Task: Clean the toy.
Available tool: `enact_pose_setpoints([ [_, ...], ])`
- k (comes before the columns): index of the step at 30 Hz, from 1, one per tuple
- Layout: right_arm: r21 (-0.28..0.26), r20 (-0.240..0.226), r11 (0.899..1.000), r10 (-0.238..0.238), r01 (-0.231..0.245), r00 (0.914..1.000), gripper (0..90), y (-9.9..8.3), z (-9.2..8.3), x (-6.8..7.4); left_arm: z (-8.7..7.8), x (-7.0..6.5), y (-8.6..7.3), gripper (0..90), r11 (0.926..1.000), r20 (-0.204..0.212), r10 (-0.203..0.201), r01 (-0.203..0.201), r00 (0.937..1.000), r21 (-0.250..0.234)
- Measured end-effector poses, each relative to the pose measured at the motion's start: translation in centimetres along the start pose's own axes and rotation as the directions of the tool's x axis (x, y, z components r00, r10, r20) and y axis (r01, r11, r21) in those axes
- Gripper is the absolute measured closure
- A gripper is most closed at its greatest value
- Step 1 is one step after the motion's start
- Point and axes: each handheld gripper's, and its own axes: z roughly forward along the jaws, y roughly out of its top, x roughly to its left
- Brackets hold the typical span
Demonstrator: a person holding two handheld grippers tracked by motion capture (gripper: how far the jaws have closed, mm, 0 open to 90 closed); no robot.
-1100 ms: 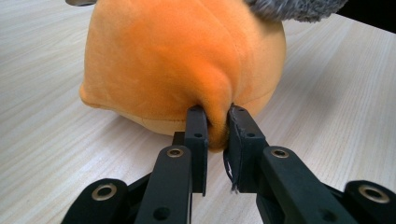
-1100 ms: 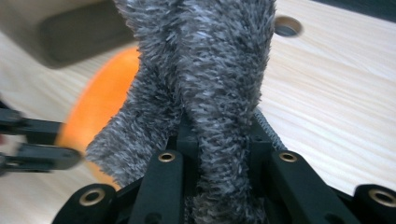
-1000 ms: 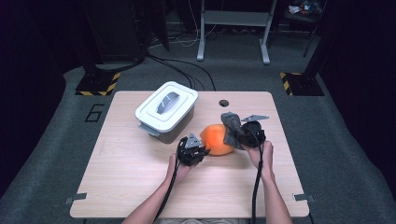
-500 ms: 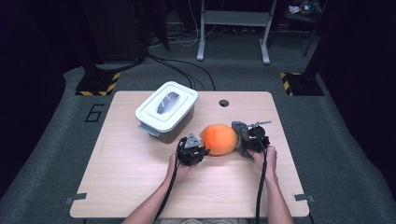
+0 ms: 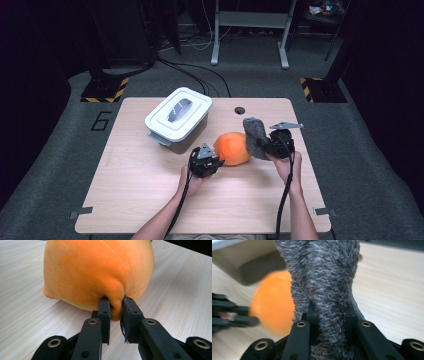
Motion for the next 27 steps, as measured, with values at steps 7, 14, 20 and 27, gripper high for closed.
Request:
enact_pose_setpoints([
  [7, 0.092, 0.0, 0.996, -0.019, 0.019, 0.9998, 74.0, 0.0, 3.6, 1.0, -0.2, 0.0, 0.0, 74.0, 0.9999, -0.006, -0.004, 0.004, 1.0, -0.011],
  [14, 0.088, 0.002, 0.996, 0.002, -0.003, 1.0, 74.0, -0.4, 3.6, 0.6, -0.5, -0.8, 0.2, 48.5, 0.9987, -0.046, 0.028, -0.03, 0.9985, -0.042],
  [20, 0.091, 0.007, 0.996, -0.013, 0.012, 0.9999, 74.0, -0.6, 3.7, 0.4, 0.2, -1.6, 0.6, 45.5, 0.9941, -0.111, 0.102, -0.106, 0.9885, -0.025],
  [27, 0.079, -0.001, 0.997, 0.012, -0.012, 0.9999, 74.0, -1.1, 3.4, 0.3, 0.6, -1.3, 0.5, 68.8, 0.9932, -0.112, 0.104, -0.109, 0.9882, -0.041],
])
